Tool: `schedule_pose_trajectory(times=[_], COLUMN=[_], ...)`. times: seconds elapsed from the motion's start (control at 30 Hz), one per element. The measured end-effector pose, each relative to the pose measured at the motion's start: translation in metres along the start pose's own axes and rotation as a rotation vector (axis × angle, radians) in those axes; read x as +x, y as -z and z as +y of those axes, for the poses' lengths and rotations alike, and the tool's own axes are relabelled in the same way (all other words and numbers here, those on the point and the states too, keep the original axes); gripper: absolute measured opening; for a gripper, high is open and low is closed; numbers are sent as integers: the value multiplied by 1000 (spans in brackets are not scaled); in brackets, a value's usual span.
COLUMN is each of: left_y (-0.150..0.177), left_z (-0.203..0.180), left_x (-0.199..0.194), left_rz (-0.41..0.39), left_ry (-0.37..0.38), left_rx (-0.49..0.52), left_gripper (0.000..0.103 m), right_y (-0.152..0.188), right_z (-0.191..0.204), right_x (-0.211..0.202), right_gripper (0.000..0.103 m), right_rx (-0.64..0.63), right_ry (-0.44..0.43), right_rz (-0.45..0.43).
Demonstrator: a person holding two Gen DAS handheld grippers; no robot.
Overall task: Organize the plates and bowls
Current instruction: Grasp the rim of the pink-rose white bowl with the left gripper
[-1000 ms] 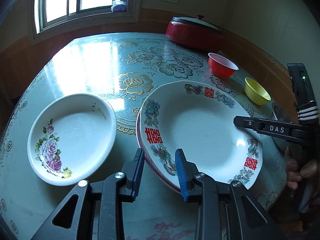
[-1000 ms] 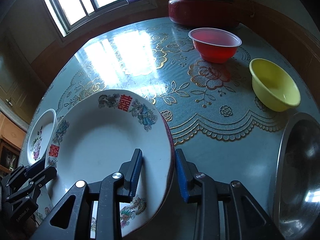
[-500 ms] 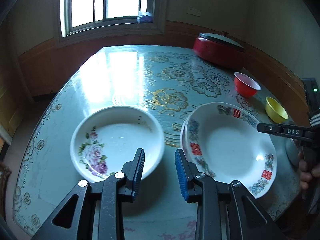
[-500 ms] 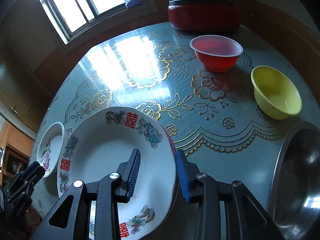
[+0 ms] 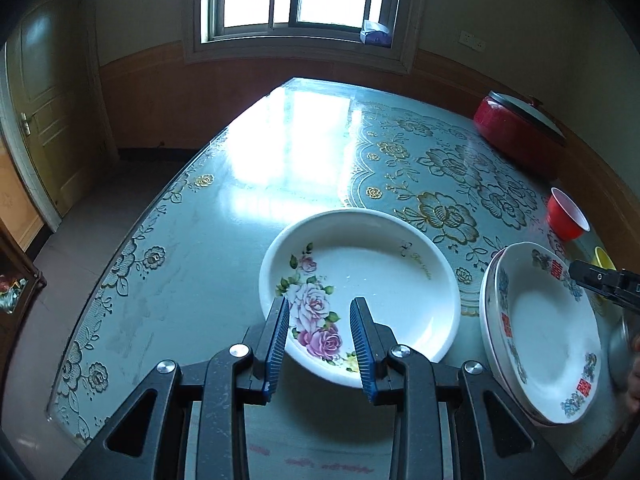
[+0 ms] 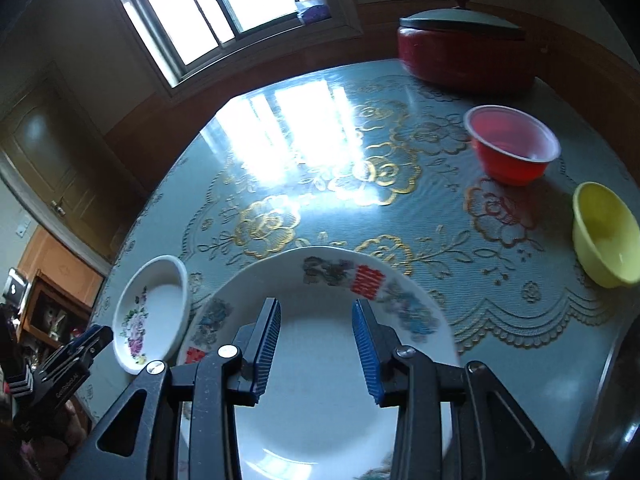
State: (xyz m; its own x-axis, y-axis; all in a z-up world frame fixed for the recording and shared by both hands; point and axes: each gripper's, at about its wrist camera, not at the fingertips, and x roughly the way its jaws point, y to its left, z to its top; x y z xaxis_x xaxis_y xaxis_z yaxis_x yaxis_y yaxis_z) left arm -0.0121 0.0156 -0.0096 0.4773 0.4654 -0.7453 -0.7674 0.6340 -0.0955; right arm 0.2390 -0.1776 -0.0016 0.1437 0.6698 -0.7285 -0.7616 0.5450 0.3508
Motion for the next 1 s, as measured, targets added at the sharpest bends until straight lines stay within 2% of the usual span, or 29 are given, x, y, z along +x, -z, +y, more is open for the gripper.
schedule_pose_trajectory(times=[0.2,0.37,0.63,1.0], left_y=[-3,-5,-5,-9], left_z=[12,22,33,48], left_x=[1,3,8,32], left_rz=[-7,-15,-5,69], left_ry=[-11,-16,6,126], left_rx=[3,5,12,-33], left_gripper=[32,32,32,33], right_y=[-5,-11,-20,-32], right_z=[55,90,121,134], right_x=[32,55,94,140], right_gripper=[38,38,38,36], right_rx=[-100,-164,-208,-220], right_ry=[-109,-134,-116,-73], right_rz=[52,82,140,207])
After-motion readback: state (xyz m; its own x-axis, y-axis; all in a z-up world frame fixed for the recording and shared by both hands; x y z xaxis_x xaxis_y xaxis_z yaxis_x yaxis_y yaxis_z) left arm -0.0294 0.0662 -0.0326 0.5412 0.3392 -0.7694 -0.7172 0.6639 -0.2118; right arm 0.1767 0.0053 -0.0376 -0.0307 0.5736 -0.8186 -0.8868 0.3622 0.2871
